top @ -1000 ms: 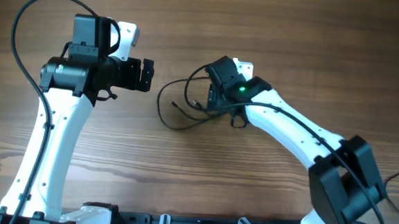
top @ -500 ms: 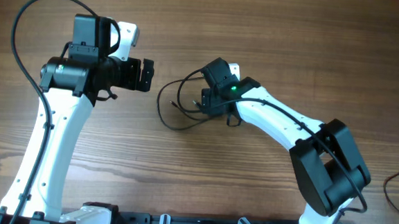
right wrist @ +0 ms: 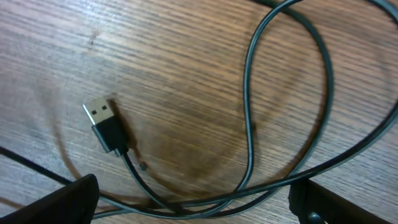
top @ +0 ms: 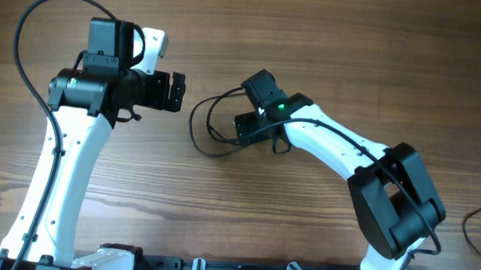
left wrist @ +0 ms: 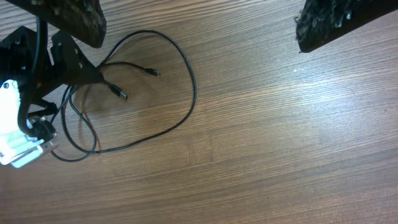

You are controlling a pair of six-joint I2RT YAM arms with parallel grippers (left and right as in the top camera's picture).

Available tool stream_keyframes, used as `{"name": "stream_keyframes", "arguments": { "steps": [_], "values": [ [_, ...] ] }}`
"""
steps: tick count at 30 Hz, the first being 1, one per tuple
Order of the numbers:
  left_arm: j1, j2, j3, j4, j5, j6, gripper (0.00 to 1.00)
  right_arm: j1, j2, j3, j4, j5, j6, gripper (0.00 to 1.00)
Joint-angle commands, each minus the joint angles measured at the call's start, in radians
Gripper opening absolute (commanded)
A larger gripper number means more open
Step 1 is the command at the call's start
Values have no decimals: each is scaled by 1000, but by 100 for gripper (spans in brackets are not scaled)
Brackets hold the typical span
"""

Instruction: Untangle cables

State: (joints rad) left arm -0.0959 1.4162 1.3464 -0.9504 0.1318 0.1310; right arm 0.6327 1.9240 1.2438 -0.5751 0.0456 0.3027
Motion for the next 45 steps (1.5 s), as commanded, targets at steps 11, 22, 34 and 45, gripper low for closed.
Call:
{"name": "stream_keyframes", "arguments": {
  "steps": [11,22,34,45],
  "values": [
    [5,-18,-5,-2,5,19,100,4,49,-9,-24,-97,-119,94],
    [5,-18,-5,-5,5,19,100,4,49,-9,-20,-97,-105,5],
    [5,-18,-5,-5,5,19,100,4,-15,-4,-17,-159,-75,74],
    [5,-18,-5,-5,5,19,100,4,-14,-6,82,-60,-120,80]
  ]
}}
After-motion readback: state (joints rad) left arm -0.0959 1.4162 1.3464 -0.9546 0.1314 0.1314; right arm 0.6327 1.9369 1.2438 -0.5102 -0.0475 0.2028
